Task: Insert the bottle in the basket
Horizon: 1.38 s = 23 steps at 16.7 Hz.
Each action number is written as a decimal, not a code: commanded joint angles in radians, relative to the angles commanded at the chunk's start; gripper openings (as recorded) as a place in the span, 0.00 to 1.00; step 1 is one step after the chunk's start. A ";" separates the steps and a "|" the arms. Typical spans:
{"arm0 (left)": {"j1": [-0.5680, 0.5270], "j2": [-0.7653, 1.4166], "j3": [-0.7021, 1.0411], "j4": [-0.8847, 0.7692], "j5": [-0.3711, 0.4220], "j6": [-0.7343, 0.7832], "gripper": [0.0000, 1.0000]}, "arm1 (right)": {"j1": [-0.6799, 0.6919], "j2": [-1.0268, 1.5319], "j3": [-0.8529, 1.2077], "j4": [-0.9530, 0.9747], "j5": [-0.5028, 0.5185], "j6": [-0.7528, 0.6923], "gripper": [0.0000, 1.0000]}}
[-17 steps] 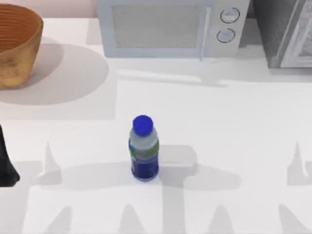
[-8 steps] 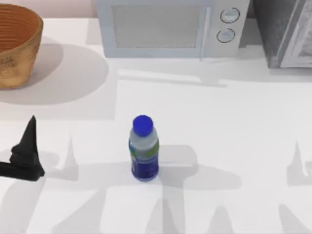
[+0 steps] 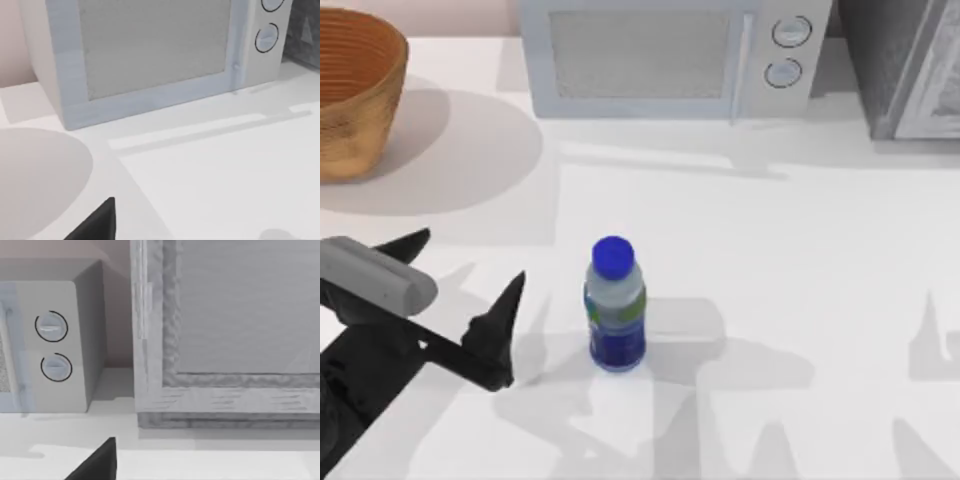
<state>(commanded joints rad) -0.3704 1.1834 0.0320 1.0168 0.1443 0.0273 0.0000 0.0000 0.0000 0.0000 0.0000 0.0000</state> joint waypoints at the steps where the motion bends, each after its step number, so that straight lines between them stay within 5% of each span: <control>1: -0.029 0.101 0.002 0.082 0.011 0.003 1.00 | 0.000 0.000 0.000 0.000 0.000 0.000 1.00; 10: -0.210 0.686 0.027 0.581 0.085 0.025 1.00 | 0.000 0.000 0.000 0.000 0.000 0.000 1.00; 17: -0.214 0.708 0.028 0.597 0.087 0.026 1.00 | 0.000 0.000 0.000 0.000 0.000 0.000 1.00; 23: -0.258 0.802 0.194 0.531 0.051 0.017 1.00 | 0.000 0.000 0.000 0.000 0.000 0.000 1.00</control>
<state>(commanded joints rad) -0.6279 1.9857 0.2263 1.5477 0.1956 0.0446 0.0000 0.0000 0.0000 0.0000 0.0000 0.0000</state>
